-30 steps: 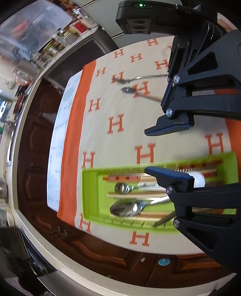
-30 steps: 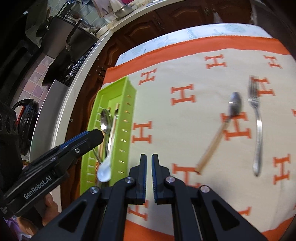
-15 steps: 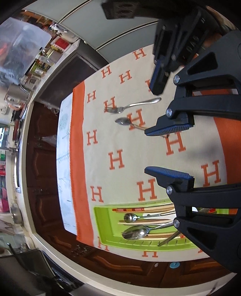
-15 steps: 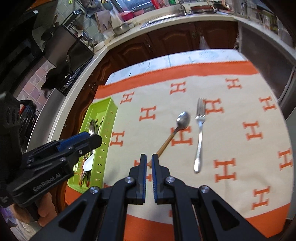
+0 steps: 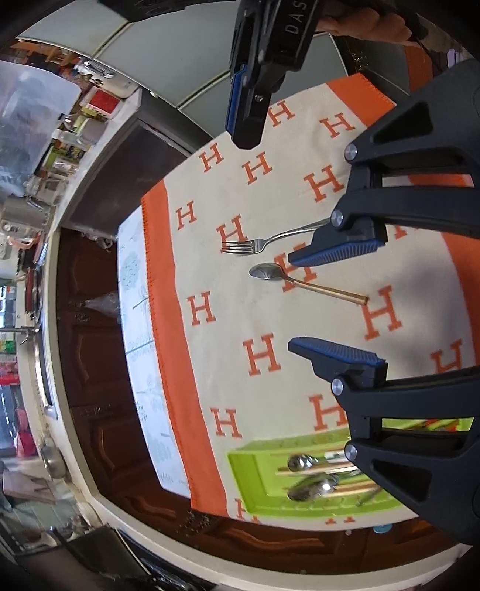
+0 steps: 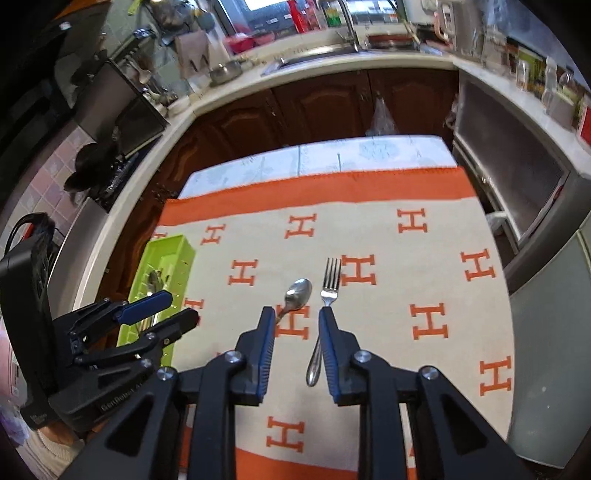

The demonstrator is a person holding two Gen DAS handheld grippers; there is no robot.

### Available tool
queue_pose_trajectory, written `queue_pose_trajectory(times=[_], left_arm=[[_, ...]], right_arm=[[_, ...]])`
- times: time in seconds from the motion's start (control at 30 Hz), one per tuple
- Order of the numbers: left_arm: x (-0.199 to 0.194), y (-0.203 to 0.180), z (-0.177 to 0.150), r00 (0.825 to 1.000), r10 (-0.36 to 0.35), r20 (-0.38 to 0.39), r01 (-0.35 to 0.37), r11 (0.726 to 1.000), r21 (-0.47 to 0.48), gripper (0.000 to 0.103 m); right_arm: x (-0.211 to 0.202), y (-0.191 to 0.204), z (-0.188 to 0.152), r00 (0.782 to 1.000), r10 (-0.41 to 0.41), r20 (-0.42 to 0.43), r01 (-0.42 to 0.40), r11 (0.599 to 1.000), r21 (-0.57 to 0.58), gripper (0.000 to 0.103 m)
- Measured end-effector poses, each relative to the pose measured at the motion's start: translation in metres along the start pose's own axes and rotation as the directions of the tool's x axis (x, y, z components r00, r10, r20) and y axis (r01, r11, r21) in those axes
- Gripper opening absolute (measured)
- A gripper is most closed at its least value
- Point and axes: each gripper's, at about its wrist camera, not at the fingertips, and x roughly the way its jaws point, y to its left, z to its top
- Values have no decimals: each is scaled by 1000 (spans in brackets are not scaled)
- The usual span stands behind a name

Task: Organize utensils
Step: 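Move both open tools to the wooden-handled spoon and the fork, then grasp the wooden-handled spoon with the left tool while the right tool grasps the steel fork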

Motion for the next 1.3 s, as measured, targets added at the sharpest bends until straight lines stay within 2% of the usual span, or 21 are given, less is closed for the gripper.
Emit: queue_pose_trajectory(times=[0.2,0.43,0.57,0.67,1.07,1.1,1.13,1.17,1.3], left_arm=[[71,3,6,989,-55,-134,54,998,-14,37],[124,5,-7,968,-129,-217,128,992,-19,37],[139,2,-9,961,-136,-242,137,991,-11,36],[151,-2,-12,951,-131,-282,136,991,0,28],[154,-30,-15,958,-5,-286,56,984,169,27],[155,-31,-14,957,-7,-288,57,985,165,23],[153,-29,-13,957,-11,-290,58,986,157,10],[154,-28,-12,955,-22,-295,67,988,141,5],[153,-20,-11,952,-76,-297,96,994,54,5]], right_arm=[[50,-27,6,995,57,-87,-51,996,68,24],[85,-40,-14,983,109,-149,-92,989,116,24],[92,-45,-21,979,125,-160,-104,986,131,24],[95,-49,-22,977,136,-162,-114,984,137,24],[108,-59,-26,969,172,-176,-140,973,183,24],[109,-60,-27,968,177,-175,-144,972,187,24],[110,-60,-27,968,183,-174,-149,970,192,24],[110,-61,-26,967,189,-172,-154,968,198,24],[114,-64,-24,961,218,-170,-177,958,225,24]])
